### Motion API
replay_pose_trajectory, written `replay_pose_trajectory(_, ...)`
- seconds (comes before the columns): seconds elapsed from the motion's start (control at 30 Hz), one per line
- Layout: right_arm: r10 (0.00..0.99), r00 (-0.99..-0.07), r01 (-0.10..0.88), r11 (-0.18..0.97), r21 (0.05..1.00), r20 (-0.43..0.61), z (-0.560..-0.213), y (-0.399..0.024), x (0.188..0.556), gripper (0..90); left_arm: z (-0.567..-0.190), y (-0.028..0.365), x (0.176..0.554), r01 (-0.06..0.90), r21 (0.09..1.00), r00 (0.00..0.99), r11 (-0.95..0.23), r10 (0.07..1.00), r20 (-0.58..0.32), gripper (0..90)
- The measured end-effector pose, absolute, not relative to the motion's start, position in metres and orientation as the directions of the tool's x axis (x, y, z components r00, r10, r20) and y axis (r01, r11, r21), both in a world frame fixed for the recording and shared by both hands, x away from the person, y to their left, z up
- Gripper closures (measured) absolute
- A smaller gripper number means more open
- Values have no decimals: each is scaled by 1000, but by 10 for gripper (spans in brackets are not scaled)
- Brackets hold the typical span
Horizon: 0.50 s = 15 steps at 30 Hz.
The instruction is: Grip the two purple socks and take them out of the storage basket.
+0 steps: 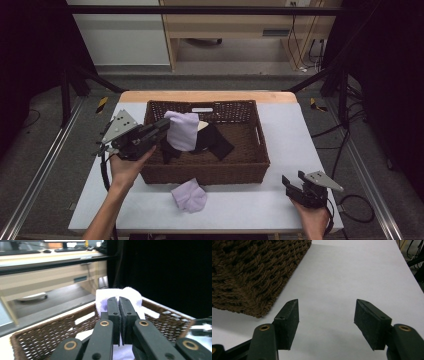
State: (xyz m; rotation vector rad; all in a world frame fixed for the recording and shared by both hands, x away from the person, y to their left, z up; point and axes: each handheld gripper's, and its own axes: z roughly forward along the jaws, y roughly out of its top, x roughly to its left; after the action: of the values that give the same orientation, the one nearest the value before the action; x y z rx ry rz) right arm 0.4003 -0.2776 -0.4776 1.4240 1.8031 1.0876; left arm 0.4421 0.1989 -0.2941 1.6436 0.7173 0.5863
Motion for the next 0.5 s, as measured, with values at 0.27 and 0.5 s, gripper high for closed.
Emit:
replay_pose_trajectory(0.27,966,-254,484,91,870,40,-477,-278,400,368,-279,202,401,77,990,743,-119,669,22,874)
replay_pose_trajectory(0.5,967,-251,483,86,871,44,-477,-278,399,369,-287,197,372,79,984,778,-162,627,41,874)
